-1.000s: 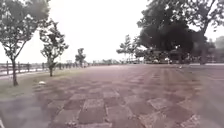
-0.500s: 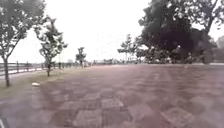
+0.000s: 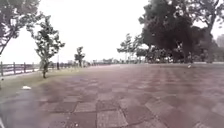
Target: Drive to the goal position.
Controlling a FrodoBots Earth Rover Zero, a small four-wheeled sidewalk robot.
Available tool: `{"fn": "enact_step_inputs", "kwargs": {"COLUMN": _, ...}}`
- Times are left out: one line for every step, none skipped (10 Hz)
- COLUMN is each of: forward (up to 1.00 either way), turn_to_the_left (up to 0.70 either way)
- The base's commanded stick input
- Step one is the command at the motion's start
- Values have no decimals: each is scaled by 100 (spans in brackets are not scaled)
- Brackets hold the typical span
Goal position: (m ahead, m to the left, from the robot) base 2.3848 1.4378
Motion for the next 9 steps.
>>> {"fn": "enact_step_inputs", "kwargs": {"forward": 100, "turn_to_the_left": 0}}
{"fn": "enact_step_inputs", "kwargs": {"forward": 100, "turn_to_the_left": 0}}
{"fn": "enact_step_inputs", "kwargs": {"forward": 100, "turn_to_the_left": 0}}
{"fn": "enact_step_inputs", "kwargs": {"forward": 100, "turn_to_the_left": 0}}
{"fn": "enact_step_inputs", "kwargs": {"forward": 100, "turn_to_the_left": 0}}
{"fn": "enact_step_inputs", "kwargs": {"forward": 100, "turn_to_the_left": 0}}
{"fn": "enact_step_inputs", "kwargs": {"forward": 100, "turn_to_the_left": 0}}
{"fn": "enact_step_inputs", "kwargs": {"forward": 100, "turn_to_the_left": 0}}
{"fn": "enact_step_inputs", "kwargs": {"forward": 100, "turn_to_the_left": 0}}
